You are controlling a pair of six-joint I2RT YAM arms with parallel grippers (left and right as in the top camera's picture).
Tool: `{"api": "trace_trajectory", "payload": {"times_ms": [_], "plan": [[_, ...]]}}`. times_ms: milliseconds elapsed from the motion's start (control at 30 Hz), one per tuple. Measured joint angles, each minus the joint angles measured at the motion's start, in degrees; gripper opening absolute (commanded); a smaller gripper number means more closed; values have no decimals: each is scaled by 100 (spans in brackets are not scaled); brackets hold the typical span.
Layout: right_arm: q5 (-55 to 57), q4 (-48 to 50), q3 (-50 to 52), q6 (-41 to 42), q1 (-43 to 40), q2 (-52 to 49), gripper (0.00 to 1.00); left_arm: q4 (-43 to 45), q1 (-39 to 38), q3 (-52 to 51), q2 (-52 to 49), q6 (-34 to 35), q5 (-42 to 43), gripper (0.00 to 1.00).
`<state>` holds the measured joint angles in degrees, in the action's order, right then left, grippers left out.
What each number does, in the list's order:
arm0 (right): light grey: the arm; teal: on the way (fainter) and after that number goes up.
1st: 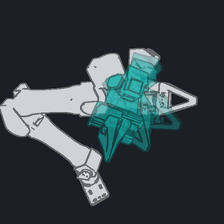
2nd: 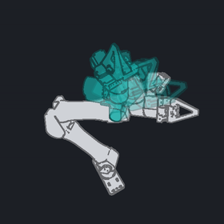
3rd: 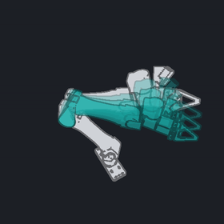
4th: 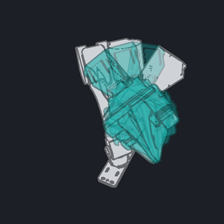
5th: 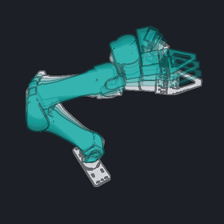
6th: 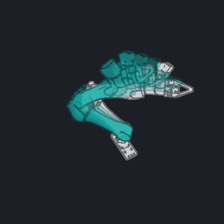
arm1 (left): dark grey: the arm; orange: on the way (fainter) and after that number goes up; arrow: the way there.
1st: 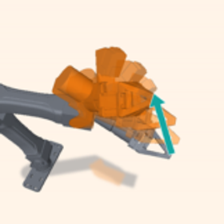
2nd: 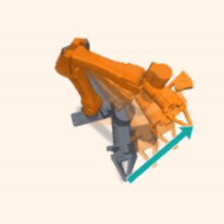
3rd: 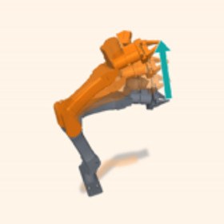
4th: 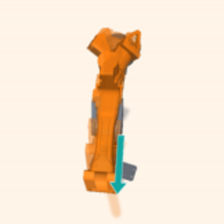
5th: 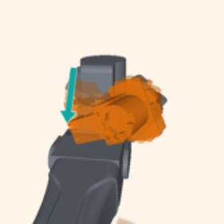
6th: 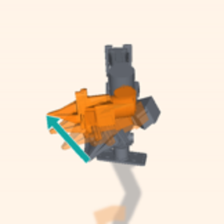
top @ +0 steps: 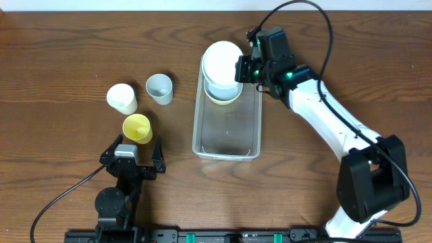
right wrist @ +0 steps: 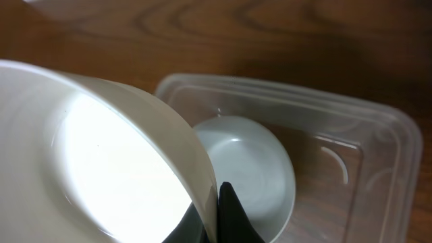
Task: Pack container
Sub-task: 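Carry the white bowl and stack it onto the grey bowl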
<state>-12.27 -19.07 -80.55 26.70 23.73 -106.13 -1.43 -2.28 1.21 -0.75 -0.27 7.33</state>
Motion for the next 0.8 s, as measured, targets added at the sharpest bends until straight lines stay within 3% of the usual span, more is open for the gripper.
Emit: {"api": "trace_trajectory", "payload": {"times_ms": [267, 300, 400, 433, 667, 800], "plan": [[166, -35, -2, -9, -7, -151, 4, 0, 0, 0, 0, 0, 0, 98], [179, -37, 0, -17, -7, -153, 8, 0, 0, 0, 0, 0, 0, 98], [181, -33, -2, -59, -7, -155, 38, 0, 0, 0, 0, 0, 0, 98], [188, -33, -2, -76, -7, -155, 41, 0, 0, 0, 0, -2, 0, 98], [186, -50, -2, -199, -7, -162, 40, 0, 0, 0, 0, 0, 0, 98], [140, -114, -2, -251, -2, -162, 34, 0, 0, 0, 0, 0, 0, 98]]}}
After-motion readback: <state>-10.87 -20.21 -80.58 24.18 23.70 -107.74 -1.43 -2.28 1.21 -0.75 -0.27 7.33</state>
